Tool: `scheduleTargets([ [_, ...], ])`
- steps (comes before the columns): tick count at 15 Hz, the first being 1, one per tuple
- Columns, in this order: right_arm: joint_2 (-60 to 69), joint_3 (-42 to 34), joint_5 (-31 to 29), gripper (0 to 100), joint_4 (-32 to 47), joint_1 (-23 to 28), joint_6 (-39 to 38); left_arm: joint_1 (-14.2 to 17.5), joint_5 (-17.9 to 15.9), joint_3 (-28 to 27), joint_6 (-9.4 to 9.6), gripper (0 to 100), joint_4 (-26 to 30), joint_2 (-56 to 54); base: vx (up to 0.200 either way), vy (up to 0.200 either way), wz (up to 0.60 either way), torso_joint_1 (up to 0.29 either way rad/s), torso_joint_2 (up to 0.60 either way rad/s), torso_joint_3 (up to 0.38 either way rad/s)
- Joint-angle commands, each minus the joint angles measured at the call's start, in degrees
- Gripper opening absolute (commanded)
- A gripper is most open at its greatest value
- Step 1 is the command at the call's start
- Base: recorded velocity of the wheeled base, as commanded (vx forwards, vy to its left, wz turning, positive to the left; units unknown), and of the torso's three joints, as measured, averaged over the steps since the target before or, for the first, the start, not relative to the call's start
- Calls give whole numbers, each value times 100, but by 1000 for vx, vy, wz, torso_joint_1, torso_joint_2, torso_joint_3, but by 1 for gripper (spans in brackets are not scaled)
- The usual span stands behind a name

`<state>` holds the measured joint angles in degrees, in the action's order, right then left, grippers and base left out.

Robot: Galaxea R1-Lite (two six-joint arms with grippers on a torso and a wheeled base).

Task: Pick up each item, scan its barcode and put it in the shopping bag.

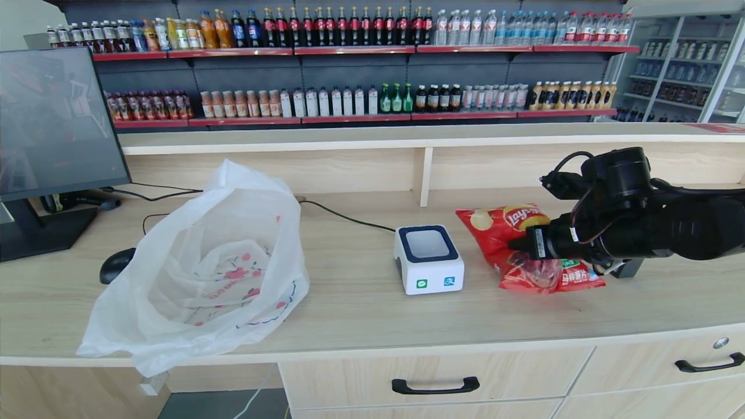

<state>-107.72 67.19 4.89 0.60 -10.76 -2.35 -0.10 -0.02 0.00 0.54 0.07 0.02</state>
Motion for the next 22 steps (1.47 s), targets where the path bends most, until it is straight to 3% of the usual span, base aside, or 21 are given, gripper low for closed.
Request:
scheduleTargets([
  [1, 23, -5, 12, 0, 46, 4, -2, 1, -6, 0, -1, 100, 1, -2, 0, 0, 0, 0, 0, 0],
  [19, 1420, -295, 12, 0, 90, -154, -362, 1, -6, 0, -1, 100, 1, -2, 0, 0, 0, 0, 0, 0],
  [22, 1991, -752, -41, 0, 90, -163, -433, 1, 2, 0, -1, 100, 1, -2, 0, 0, 0, 0, 0, 0],
])
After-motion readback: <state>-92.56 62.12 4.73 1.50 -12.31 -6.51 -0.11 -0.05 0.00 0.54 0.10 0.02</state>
